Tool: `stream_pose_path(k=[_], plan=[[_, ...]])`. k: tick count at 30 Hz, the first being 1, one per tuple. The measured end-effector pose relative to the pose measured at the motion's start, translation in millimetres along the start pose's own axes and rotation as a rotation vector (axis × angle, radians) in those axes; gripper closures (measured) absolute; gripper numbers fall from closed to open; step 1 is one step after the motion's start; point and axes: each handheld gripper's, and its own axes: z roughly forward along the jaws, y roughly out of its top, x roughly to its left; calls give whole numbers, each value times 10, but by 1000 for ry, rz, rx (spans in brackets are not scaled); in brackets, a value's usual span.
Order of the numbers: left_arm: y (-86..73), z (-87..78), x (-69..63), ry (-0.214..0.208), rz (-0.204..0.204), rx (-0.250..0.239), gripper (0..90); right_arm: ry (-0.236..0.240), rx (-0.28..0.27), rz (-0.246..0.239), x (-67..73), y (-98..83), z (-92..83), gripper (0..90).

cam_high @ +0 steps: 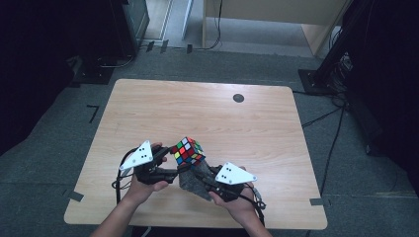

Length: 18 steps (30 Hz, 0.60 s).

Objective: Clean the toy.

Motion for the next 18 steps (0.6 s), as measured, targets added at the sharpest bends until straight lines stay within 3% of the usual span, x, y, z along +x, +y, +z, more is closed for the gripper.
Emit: stream_pose_path(k=[5, 7, 11, 14, 17, 18], plan=[[0, -10, 21, -6, -16, -9, 341, -46, -85, 56, -130, 35, -136, 734], [-3, -12, 29, -8, -25, -12, 341, -25, -75, 42, -96, 20, -106, 731], [-3, -14, 29, -3, -22, -7, 341, 45, -3, -7, 49, -33, 49, 727], [-1, -18, 25, -3, -20, -10, 341, 42, 21, -50, 93, -27, 68, 726], [2, -18, 22, 1, -15, -9, 341, 2, -21, -11, -18, 5, -19, 727], [0, -16, 19, 0, -15, -7, 341, -16, -49, 25, -88, 15, -72, 727]])
